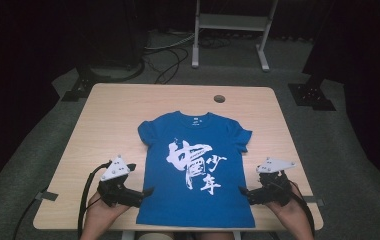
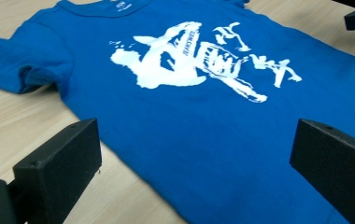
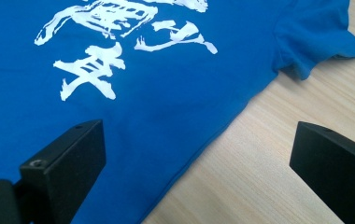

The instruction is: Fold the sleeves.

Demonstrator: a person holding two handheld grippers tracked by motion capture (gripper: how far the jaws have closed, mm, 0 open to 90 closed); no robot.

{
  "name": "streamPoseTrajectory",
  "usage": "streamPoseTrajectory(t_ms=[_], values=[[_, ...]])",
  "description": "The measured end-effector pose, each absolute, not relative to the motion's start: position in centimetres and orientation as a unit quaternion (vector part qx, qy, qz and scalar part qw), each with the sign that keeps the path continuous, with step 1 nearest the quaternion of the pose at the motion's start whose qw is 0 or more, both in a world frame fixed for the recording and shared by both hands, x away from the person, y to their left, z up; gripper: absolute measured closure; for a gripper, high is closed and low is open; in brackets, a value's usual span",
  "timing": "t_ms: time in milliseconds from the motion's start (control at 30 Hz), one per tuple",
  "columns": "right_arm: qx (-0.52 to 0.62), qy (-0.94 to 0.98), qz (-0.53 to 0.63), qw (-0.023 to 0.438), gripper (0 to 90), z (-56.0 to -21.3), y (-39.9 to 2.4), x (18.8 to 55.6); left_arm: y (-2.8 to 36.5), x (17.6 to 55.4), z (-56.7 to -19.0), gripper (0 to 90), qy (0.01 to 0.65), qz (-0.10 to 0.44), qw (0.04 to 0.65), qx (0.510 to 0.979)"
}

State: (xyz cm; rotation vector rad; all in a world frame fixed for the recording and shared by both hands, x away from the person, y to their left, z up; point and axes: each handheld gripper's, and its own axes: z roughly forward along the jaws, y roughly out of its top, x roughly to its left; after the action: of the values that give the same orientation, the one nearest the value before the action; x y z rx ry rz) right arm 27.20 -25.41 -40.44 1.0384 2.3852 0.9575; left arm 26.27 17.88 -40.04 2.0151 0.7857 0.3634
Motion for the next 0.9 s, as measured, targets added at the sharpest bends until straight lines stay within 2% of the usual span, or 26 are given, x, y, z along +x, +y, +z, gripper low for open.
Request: streamPoseTrajectory(t_ms=[533,900], values=[[0.359,0.849,0.344,0.179,3.5,-39.6,-25.3,27.2,16.0,28.7,-40.0,1.5,0.310,0.140,0.425,0.839],[0.339,0.860,0.342,0.167,3.5,-40.2,-24.2,27.5,16.5,32.3,-39.6,2.9,0.336,0.173,0.413,0.828]])
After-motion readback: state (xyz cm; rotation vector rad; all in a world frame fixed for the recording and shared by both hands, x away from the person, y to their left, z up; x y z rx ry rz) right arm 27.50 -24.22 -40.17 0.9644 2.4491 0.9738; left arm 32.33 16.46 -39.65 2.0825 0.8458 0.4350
